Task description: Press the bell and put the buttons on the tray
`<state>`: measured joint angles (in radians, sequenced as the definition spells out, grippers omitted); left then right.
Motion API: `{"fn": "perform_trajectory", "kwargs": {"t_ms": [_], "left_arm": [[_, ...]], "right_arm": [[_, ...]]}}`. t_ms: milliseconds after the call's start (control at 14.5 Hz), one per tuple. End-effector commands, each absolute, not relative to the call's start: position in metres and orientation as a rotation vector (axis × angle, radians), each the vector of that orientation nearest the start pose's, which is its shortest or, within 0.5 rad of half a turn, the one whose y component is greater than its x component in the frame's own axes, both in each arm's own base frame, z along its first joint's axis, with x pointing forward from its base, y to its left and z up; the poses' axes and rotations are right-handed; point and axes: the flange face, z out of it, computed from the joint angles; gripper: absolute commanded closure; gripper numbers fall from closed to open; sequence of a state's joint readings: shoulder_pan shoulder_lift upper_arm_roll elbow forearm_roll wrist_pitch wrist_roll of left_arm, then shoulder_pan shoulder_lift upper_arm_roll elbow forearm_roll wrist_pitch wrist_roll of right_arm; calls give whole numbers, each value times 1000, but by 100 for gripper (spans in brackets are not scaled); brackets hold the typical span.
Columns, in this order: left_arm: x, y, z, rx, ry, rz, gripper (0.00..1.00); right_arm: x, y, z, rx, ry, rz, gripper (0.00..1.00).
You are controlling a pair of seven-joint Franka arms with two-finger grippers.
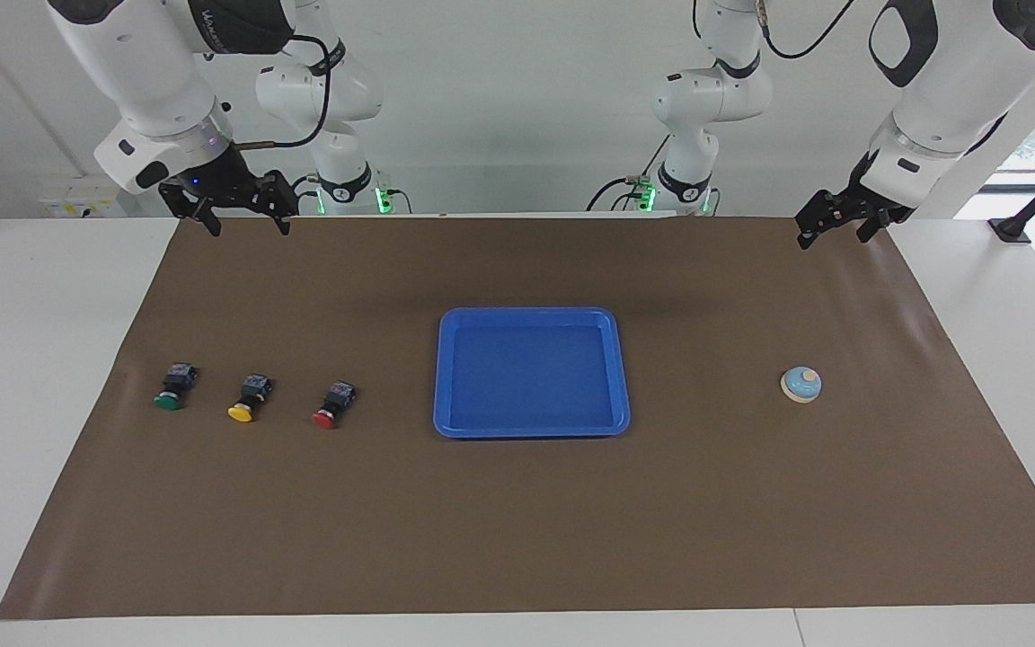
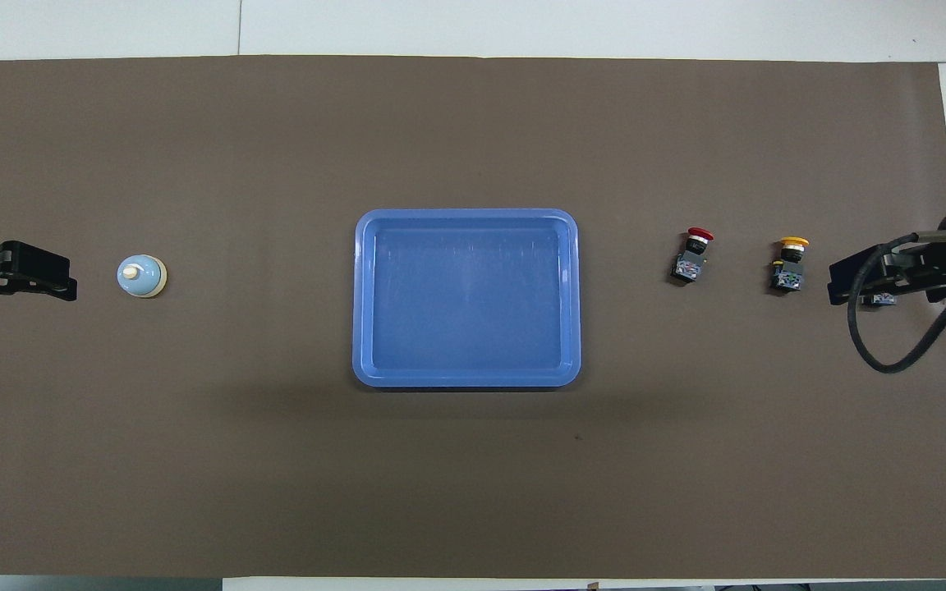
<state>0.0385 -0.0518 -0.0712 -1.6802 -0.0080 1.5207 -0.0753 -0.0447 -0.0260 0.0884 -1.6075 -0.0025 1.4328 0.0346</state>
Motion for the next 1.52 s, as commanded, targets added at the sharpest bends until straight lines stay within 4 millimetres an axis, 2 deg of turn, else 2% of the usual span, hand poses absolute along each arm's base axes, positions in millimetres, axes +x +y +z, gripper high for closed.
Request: {"fn": "perform_trajectory", "kwargs": {"t_ms": [0, 138, 276, 482, 620, 758, 827, 965, 1171, 1447], "left_arm": [[529, -18, 602, -3144, -82, 177, 0], [529, -18, 603, -3144, -82, 175, 0], [529, -18, 603, -3144, -82, 175, 0], [529, -18, 602, -3144, -82, 177, 0], [529, -18, 602, -3144, -82, 177, 0], [529, -18, 602, -3144, -82, 177, 0], [529, -18, 602, -3144, -82, 177, 0], [529, -18, 603, -3144, -82, 175, 0], [529, -18, 603, -3145, -80, 175, 0], [529, -18, 603, -3145, -80, 175, 0]], "right_arm": [[520, 18, 603, -3128, -26, 212, 0], [522, 18, 577, -3133, -1, 95, 0], [528, 23, 541, -3131, 124, 78, 0], [568, 26, 468, -3111, 311, 111, 0], [585, 34, 426, -3100, 364, 97, 0], [579, 39, 389, -3087, 454, 63, 0], [579, 48, 369, -3081, 488, 54, 0], [587, 64, 330, -3083, 530, 66, 0], [593, 68, 301, -3106, 505, 53, 0], [597, 66, 289, -3115, 492, 22, 1]]}}
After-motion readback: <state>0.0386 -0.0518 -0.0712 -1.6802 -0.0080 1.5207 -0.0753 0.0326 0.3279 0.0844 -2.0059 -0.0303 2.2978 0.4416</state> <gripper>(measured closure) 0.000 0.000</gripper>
